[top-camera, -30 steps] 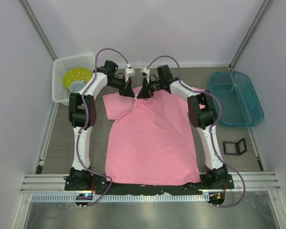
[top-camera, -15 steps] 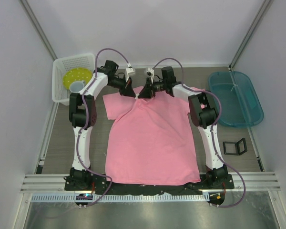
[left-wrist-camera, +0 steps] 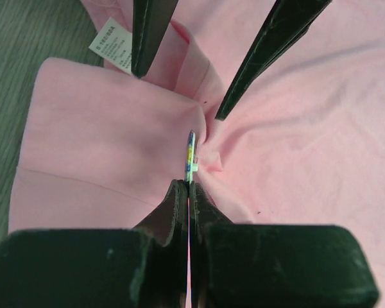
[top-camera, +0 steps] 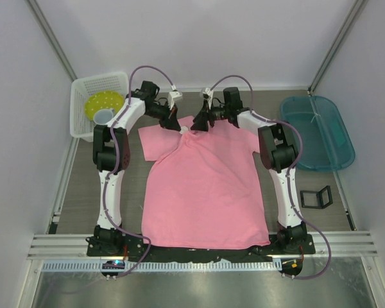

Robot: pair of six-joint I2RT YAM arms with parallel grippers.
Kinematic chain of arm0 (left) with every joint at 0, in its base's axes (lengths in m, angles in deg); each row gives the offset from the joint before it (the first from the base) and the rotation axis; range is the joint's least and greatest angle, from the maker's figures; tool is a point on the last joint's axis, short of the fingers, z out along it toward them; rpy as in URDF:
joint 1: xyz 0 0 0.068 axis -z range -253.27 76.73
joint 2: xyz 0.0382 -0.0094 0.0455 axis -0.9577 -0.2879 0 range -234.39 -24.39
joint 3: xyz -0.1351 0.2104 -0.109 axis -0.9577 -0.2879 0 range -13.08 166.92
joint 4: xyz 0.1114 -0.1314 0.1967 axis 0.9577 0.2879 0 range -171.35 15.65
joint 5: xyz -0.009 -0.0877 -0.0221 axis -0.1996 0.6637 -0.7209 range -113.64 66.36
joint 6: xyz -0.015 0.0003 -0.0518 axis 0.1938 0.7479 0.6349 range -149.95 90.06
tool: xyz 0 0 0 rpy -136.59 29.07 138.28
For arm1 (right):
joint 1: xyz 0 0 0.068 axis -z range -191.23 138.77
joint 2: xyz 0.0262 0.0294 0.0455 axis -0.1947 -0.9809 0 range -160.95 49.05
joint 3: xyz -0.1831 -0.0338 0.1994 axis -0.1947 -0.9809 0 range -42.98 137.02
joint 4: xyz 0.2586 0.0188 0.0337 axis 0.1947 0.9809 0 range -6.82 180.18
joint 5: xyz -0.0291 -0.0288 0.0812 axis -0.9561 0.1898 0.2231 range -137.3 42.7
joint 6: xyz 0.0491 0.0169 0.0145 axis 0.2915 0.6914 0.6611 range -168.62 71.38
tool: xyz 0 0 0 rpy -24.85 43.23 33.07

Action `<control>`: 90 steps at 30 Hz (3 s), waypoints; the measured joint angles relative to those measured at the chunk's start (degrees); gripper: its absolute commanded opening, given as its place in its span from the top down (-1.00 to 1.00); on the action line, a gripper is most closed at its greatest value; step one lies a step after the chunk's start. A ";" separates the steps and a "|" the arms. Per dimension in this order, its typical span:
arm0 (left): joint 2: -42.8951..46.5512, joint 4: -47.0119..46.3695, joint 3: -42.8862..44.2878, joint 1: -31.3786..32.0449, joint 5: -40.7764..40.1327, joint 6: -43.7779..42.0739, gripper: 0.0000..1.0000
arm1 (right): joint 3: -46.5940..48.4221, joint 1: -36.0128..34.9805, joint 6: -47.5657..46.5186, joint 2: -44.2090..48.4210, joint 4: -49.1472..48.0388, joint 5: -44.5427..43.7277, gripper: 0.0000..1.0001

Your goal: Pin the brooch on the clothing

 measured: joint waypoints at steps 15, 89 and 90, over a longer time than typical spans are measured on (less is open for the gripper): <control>10.64 -13.31 -18.16 15.87 -30.05 -5.97 0.43 | 7.19 3.54 -10.40 2.40 29.22 -24.26 -0.27; -8.26 -4.72 9.73 2.19 -47.50 24.06 0.49 | 16.96 10.93 -12.90 -2.54 44.15 -51.74 0.02; -8.31 -4.72 9.73 2.14 -47.74 24.44 0.47 | 17.00 11.08 -13.00 -2.54 44.15 -51.74 0.01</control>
